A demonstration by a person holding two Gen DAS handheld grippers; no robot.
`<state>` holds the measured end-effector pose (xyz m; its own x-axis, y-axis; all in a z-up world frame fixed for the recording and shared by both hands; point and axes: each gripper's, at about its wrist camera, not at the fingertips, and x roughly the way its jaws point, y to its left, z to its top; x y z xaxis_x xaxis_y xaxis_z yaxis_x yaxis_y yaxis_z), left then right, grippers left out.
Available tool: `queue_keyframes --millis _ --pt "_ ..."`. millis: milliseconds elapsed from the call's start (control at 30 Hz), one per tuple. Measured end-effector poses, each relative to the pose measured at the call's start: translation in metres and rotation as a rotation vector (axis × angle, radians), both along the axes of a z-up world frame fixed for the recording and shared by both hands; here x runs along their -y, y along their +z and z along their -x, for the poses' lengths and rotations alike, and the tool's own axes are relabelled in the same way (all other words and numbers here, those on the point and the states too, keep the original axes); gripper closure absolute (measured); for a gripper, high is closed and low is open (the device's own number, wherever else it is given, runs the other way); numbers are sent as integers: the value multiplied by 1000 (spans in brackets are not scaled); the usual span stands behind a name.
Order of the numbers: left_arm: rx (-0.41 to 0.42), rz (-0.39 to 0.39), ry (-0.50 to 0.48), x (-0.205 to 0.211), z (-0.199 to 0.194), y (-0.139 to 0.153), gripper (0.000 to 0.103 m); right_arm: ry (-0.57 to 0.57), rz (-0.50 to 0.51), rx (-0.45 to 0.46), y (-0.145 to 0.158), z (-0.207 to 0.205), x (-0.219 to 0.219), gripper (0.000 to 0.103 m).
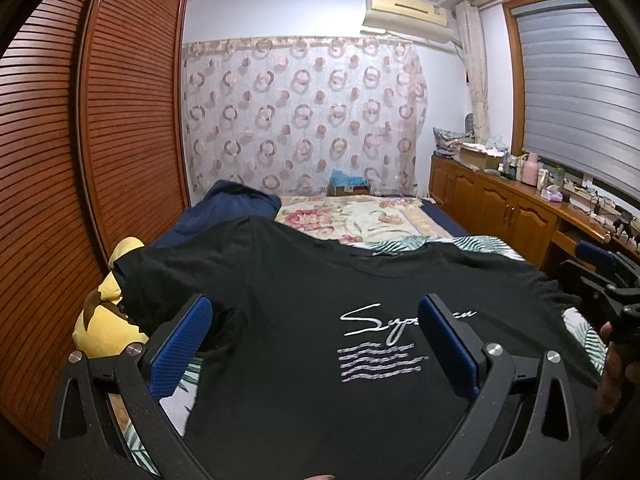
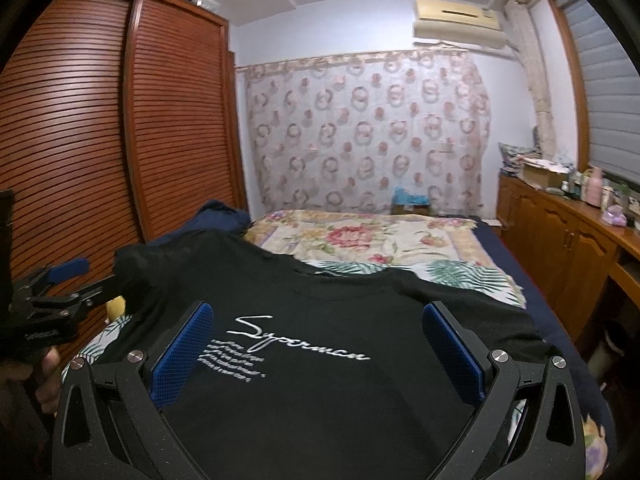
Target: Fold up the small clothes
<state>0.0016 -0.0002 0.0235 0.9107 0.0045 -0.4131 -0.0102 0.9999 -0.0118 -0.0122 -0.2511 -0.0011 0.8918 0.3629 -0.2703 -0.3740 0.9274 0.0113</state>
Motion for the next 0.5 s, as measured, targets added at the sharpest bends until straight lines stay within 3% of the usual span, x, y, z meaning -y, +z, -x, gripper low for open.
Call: queue_keyframes --millis 267,500 --pt "-47 -8 41 -44 -19 -23 0 86 57 -25 -10 -30 2 0" --pt "-75 42 81 -100 -37 -38 0 153 76 -88 -16 -69 6 0"
